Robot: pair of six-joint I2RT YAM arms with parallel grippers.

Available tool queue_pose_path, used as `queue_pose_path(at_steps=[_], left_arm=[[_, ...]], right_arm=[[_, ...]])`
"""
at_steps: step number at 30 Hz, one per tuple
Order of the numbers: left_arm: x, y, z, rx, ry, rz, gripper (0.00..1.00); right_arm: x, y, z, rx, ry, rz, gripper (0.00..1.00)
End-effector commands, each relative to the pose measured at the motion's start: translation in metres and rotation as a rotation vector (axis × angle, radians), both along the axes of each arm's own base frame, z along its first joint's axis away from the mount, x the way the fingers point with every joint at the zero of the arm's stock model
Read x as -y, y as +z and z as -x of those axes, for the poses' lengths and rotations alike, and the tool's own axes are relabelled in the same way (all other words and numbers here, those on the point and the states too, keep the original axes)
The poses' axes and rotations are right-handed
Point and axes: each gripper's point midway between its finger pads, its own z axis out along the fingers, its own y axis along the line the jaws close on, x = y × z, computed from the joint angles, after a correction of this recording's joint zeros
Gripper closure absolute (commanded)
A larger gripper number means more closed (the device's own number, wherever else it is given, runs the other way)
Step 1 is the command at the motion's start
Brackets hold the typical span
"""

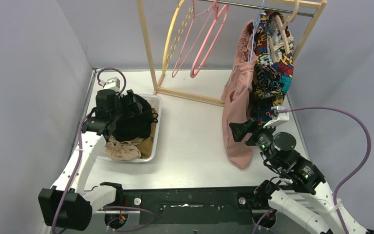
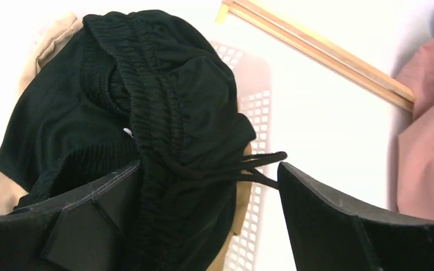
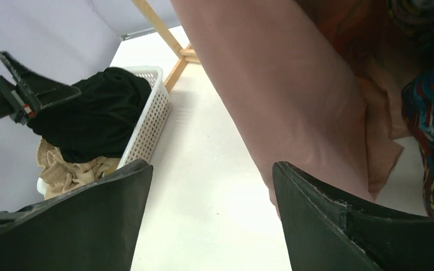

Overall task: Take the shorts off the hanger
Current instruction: Place the shorts in the basket, then pick up the hanger from the clothes rod.

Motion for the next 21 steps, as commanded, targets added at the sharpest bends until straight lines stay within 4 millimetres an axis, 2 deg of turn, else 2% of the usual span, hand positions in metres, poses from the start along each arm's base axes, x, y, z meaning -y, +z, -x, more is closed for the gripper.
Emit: queue_pose_path(at_steps=[1,5,10,17,21], left_arm=[[0.01,0.034,0.015,0.071,-0.026,0.069,0.17],[0.022,0.053,0.029,0.107,-0.077,0.111,0.17],[0.028,0.077,0.041,0.156,-0.127,0.112,0.16],[0.033,0.092,0.046,0.163,-0.176,0.087,0.15],[0.034,0.092,0.042,0.141,-0.185,0.033,0.15]], right_arm=[[0.008,0.039,-0.003,0.044,-0.033,0.03,0.21],[0.013,0.049,-0.01,0.015,-0.065,0.109,0.2],[0.021,0.06,-0.019,-0.039,-0.121,0.199,0.18],[0.038,0.115,-0.033,0.01,-0.252,0.22,0.12],[0.04,0.13,-0.045,0.006,-0.3,0.261,0.11]])
